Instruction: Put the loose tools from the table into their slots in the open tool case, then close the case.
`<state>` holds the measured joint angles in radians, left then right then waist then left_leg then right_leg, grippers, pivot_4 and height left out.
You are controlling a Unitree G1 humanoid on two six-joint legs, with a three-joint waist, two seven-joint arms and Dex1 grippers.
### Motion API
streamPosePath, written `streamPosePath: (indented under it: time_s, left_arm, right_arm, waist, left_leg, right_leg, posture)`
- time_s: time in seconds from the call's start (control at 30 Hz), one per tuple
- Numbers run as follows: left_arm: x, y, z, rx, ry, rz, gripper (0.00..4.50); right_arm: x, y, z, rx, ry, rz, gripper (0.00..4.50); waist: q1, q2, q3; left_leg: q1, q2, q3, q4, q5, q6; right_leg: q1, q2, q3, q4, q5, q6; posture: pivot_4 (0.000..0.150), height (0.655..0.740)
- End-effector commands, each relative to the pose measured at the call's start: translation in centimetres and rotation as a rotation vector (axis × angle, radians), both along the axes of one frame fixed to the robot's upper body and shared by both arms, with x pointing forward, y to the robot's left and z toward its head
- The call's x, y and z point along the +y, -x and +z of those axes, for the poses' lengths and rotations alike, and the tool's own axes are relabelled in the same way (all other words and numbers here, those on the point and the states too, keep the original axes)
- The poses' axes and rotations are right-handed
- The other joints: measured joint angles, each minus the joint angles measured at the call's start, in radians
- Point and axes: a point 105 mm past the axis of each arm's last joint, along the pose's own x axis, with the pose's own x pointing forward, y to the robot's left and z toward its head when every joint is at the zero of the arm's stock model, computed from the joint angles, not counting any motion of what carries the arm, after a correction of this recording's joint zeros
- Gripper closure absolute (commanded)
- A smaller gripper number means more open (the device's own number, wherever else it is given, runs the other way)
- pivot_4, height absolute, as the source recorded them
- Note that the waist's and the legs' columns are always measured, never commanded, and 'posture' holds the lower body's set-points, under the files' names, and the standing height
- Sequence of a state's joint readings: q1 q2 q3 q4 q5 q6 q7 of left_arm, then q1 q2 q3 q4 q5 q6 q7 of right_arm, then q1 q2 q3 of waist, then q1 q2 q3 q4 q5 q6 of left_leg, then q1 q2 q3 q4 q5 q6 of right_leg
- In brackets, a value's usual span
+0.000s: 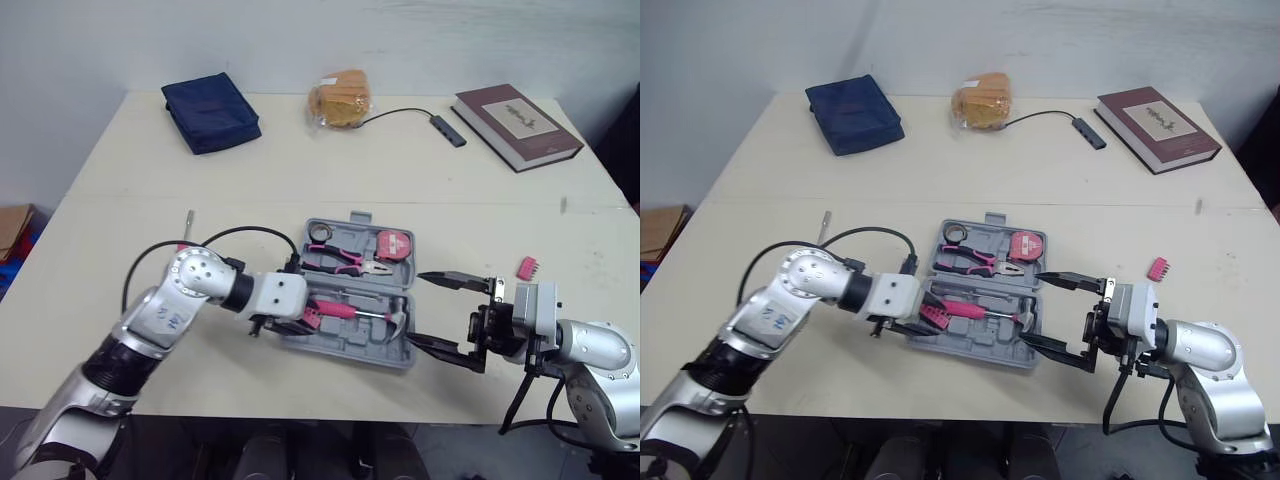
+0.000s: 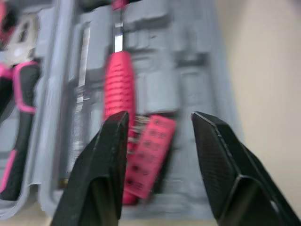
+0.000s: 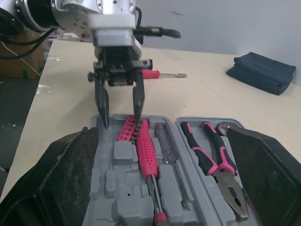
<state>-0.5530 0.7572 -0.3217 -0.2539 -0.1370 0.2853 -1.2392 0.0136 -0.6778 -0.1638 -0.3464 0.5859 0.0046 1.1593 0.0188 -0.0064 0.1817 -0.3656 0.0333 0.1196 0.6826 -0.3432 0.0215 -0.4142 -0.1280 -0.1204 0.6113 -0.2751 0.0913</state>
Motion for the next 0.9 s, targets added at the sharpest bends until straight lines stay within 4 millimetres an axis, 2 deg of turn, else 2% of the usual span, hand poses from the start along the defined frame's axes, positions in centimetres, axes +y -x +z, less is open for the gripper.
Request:
streamPosePath:
  time_s: [0.03, 0.13, 0.17, 0.23, 0.33, 0.47, 0.57, 0.9]
  left_arm:
    - [0.1, 1.1, 1.9, 0.000, 0.068, -0.024, 2.38]
    - [0.6, 0.5, 2.4, 0.011, 0.142, 0.011, 2.38]
    - [0.7, -0.3, 2.8, 0.012, 0.208, 0.045, 2.78]
    - [1.0, -1.3, 3.1, 0.026, 0.279, 0.089, 3.09]
    - [1.7, -2.7, 2.2, 0.007, 0.246, 0.110, 4.41]
    - [2.0, -3.5, 1.4, -0.004, 0.212, 0.086, 4.41]
    - [1.8, -3.2, 0.9, 0.015, 0.192, 0.034, 4.41]
    - [1.1, -3.5, -1.0, 0.058, 0.159, 0.040, 4.41]
  right_arm:
    - [-0.1, 0.4, 1.2, -0.037, -0.010, 0.008, 0.00]
    - [-0.2, 0.4, 1.1, -0.033, -0.009, 0.004, 0.00]
    - [-0.2, 0.3, 1.1, -0.032, -0.009, 0.001, 0.00]
    - [-0.2, 0.3, 1.0, -0.031, -0.007, -0.002, 0.00]
    - [-0.4, 0.4, 0.8, -0.031, -0.002, -0.007, 0.00]
    - [-0.6, 0.3, 0.7, -0.033, 0.002, -0.013, 0.00]
    - [-0.8, 0.3, 0.5, -0.032, 0.002, -0.021, 0.00]
    - [-0.8, 0.4, 0.2, -0.033, -0.005, -0.042, 0.00]
  waist:
    - [0.002, 0.000, 0.000]
    - [0.003, 0.000, 0.000]
    - [0.004, 0.000, 0.000]
    - [0.008, 0.000, 0.000]
    - [0.006, 0.000, 0.000]
    - [0.005, 0.000, 0.000]
    - [0.004, 0.000, 0.000]
    - [0.005, 0.000, 0.000]
  left_leg:
    - [0.000, 0.000, 0.000, 0.000, 0.000, 0.000]
    - [0.000, -0.001, 0.000, 0.000, 0.000, 0.001]
    - [0.000, -0.001, 0.000, 0.000, 0.000, 0.001]
    - [0.000, -0.001, -0.001, 0.000, 0.000, 0.001]
    - [-0.002, -0.002, -0.001, 0.001, 0.001, 0.002]
    - [-0.002, -0.002, -0.001, 0.001, 0.001, 0.002]
    - [-0.003, -0.002, -0.001, 0.001, 0.001, 0.002]
    - [-0.003, -0.002, -0.001, 0.001, 0.001, 0.002]
  right_leg:
    - [0.000, 0.000, 0.000, 0.000, 0.000, 0.000]
    - [0.000, 0.000, -0.001, 0.000, 0.000, 0.001]
    - [0.000, 0.000, -0.001, 0.000, 0.000, 0.001]
    - [0.000, -0.001, -0.001, -0.001, 0.001, 0.001]
    - [0.001, -0.001, -0.004, 0.000, 0.001, 0.002]
    - [0.000, -0.001, -0.005, 0.000, 0.001, 0.002]
    - [0.000, 0.000, -0.005, 0.000, 0.002, 0.003]
    - [0.001, 0.000, -0.005, 0.001, 0.002, 0.003]
  posture:
    - [0.150, 0.7400]
    - [0.150, 0.7400]
    - [0.150, 0.7400]
    - [0.150, 0.7400]
    - [0.150, 0.7400]
    - [0.150, 0.7400]
    - [0.150, 0.7400]
    - [0.150, 0.7400]
